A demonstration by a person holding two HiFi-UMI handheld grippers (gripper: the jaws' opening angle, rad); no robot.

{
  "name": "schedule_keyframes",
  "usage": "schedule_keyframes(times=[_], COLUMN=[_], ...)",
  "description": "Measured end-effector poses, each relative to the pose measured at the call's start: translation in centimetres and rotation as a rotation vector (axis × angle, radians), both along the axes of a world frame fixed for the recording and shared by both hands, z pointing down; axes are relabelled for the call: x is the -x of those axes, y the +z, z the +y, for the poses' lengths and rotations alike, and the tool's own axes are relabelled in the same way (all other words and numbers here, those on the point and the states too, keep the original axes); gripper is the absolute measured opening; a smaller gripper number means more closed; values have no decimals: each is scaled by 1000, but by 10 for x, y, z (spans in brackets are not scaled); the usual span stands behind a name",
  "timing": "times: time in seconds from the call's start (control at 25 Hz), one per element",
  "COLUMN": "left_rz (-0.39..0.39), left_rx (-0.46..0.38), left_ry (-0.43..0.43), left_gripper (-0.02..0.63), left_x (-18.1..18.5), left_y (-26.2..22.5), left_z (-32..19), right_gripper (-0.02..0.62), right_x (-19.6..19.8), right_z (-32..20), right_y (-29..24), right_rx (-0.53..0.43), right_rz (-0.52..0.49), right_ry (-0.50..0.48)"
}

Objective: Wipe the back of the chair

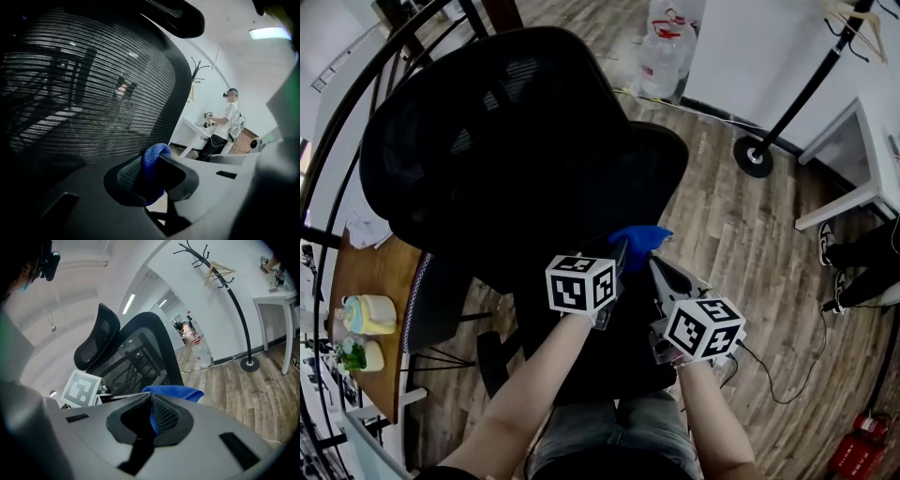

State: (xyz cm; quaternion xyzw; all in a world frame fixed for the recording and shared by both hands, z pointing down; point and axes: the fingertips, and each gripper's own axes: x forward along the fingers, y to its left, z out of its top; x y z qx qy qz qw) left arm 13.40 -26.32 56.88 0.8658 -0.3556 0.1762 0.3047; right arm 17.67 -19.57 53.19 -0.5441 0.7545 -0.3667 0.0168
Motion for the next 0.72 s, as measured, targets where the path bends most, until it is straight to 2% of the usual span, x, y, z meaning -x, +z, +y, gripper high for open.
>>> schedule_keyframes(times=[0.32,0.72], left_rz=[-5,-11], left_rx=[-19,-15], left_ry=[-55,-162], left_gripper=[66,66], left_x=[27,87], left_y=[0,1], left_z=[-1,-4], right_gripper=[29,29], right_x=[20,60], right_z=[-8,-10], right_y=[-8,-8], right_rx=[-28,-20], right_rz=[9,12], right_ry=[-16,-73])
